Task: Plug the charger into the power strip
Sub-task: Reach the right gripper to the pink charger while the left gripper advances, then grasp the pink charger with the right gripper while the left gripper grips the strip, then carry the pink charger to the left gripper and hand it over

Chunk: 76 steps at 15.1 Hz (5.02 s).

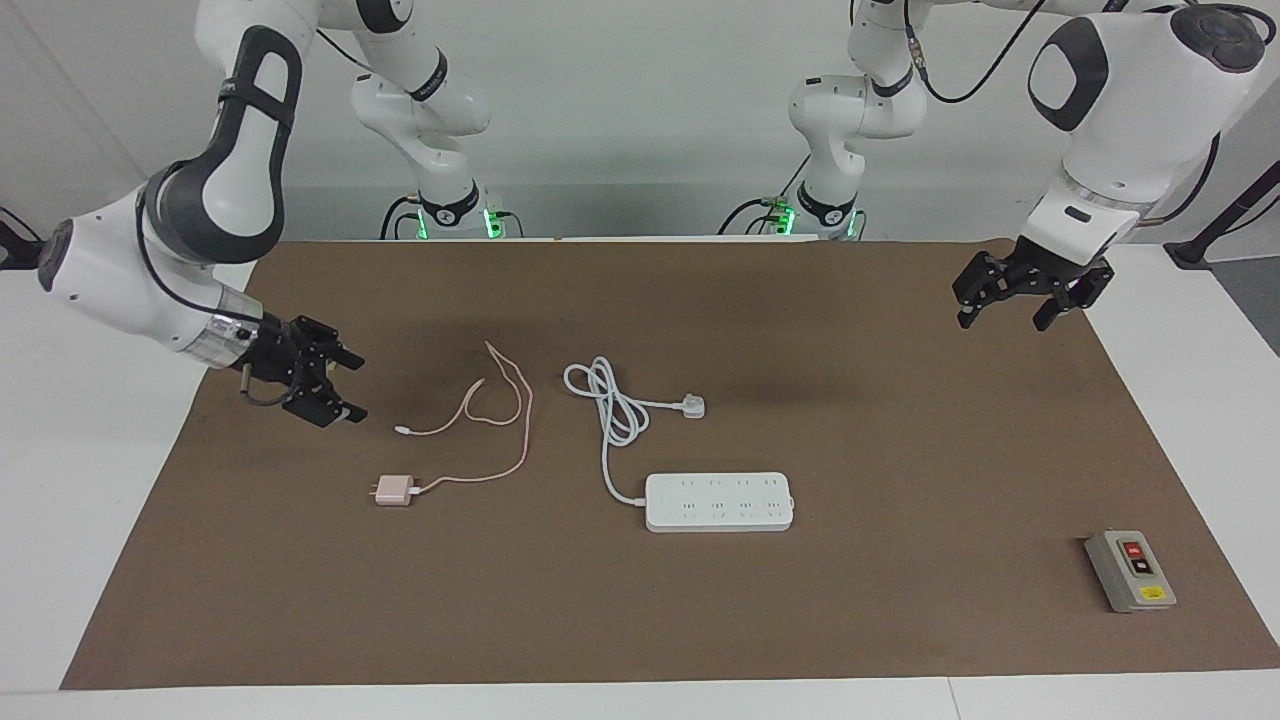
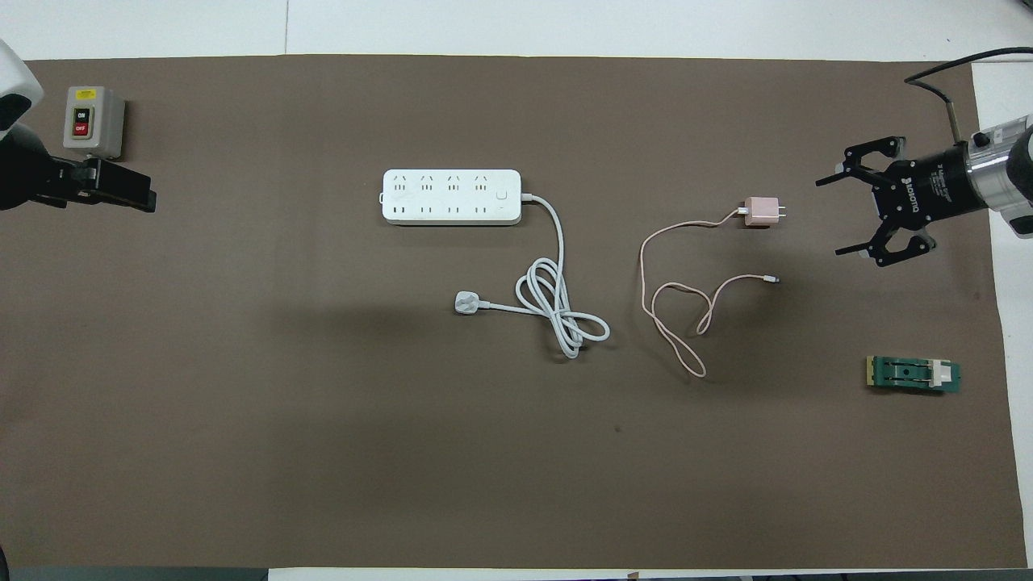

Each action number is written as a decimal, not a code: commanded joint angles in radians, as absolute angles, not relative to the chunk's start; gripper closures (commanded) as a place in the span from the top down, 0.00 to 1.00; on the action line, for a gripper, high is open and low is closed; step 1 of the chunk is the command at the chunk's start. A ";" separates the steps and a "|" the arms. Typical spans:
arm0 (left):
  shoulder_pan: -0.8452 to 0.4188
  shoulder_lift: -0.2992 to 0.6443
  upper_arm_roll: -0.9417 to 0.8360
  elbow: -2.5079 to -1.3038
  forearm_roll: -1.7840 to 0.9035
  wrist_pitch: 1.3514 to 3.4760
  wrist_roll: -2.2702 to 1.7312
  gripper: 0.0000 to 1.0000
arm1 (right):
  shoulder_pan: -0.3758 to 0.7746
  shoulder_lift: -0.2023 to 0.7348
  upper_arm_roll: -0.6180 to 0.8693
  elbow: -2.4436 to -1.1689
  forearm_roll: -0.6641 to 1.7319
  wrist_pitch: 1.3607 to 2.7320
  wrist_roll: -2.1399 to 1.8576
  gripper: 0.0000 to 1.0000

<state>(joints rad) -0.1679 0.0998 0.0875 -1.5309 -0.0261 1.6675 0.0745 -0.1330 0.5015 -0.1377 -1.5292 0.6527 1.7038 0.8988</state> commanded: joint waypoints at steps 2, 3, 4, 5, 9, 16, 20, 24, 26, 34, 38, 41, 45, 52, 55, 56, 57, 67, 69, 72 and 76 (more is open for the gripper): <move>-0.183 0.057 0.091 -1.592 -0.015 1.680 0.109 1.00 | -0.130 0.595 -0.130 -1.471 0.692 1.686 0.925 1.00; -0.184 0.055 0.091 -1.600 -0.015 1.689 0.124 1.00 | -0.129 0.598 -0.130 -1.474 0.695 1.684 0.925 1.00; -0.190 0.051 0.091 -1.606 -0.018 1.689 0.132 1.00 | -0.130 0.603 -0.130 -1.474 0.693 1.686 0.925 1.00; -0.201 0.040 0.091 -1.626 -0.020 1.689 0.133 1.00 | -0.135 0.615 -0.130 -1.471 0.692 1.683 0.925 1.00; -0.206 0.031 0.089 -1.660 -0.032 1.700 0.167 1.00 | -0.141 0.667 -0.129 -1.471 0.700 1.735 0.913 1.00; -0.175 0.066 0.091 -1.747 -0.302 1.713 0.296 1.00 | -0.133 0.707 -0.124 -1.470 0.712 1.819 0.871 1.00; -0.150 0.074 0.091 -1.804 -0.506 1.715 0.311 1.00 | -0.129 0.707 -0.123 -1.471 0.764 1.821 0.870 1.00; -0.101 0.094 0.091 -1.816 -0.618 1.712 0.425 1.00 | -0.126 0.706 -0.123 -1.480 0.772 1.827 0.826 0.78; -0.097 0.100 0.091 -1.824 -0.636 1.723 0.463 1.00 | -0.126 0.706 -0.123 -1.496 0.772 1.861 0.807 0.64; -0.109 0.136 0.089 -1.862 -0.837 1.766 0.491 1.00 | -0.104 0.696 -0.121 -1.497 0.758 1.861 0.784 0.00; -0.140 0.181 0.084 -1.858 -1.015 1.749 0.494 1.00 | -0.072 0.640 -0.121 -1.477 0.750 1.819 0.871 0.00; -0.169 0.204 0.084 -1.845 -1.094 1.758 0.500 1.00 | -0.028 0.589 -0.121 -1.422 0.750 1.757 0.998 0.00; -0.196 0.281 0.083 -1.822 -1.279 1.764 0.584 1.00 | 0.053 0.565 -0.117 -1.330 0.767 1.718 1.225 0.00; -0.213 0.377 0.083 -1.763 -1.410 1.767 0.667 1.00 | 0.291 0.558 -0.109 -1.256 0.779 1.857 1.532 0.00; -0.238 0.385 0.083 -1.759 -1.485 1.779 0.693 1.00 | 0.391 0.561 -0.109 -1.256 0.779 1.954 1.594 0.00; -0.239 0.385 0.083 -1.756 -1.506 1.795 0.690 1.00 | 0.423 0.564 -0.109 -1.253 0.778 1.974 1.615 0.00; -0.242 0.387 0.083 -1.759 -1.508 1.808 0.690 1.00 | 0.446 0.566 -0.109 -1.252 0.776 1.989 1.629 0.00; -0.278 0.370 0.081 -1.848 -1.580 1.865 0.687 1.00 | 0.526 0.568 -0.110 -1.255 0.772 2.049 1.750 0.00; -0.278 0.365 0.074 -1.853 -1.594 1.852 0.686 1.00 | 0.512 0.568 -0.110 -1.255 0.776 2.043 1.750 0.00; -0.284 0.361 0.068 -1.858 -1.644 1.829 0.657 1.00 | 0.515 0.568 -0.110 -1.253 0.775 2.039 1.750 0.00; -0.282 0.359 0.058 -1.850 -1.652 1.792 0.565 1.00 | 0.512 0.569 -0.110 -1.253 0.773 2.037 1.750 0.00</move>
<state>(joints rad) -0.2748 0.3801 0.0503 -1.8282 -1.6294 1.8068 0.5978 0.5177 0.5565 -0.1111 -1.2763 0.7610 2.0443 1.7306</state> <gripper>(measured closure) 0.000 0.524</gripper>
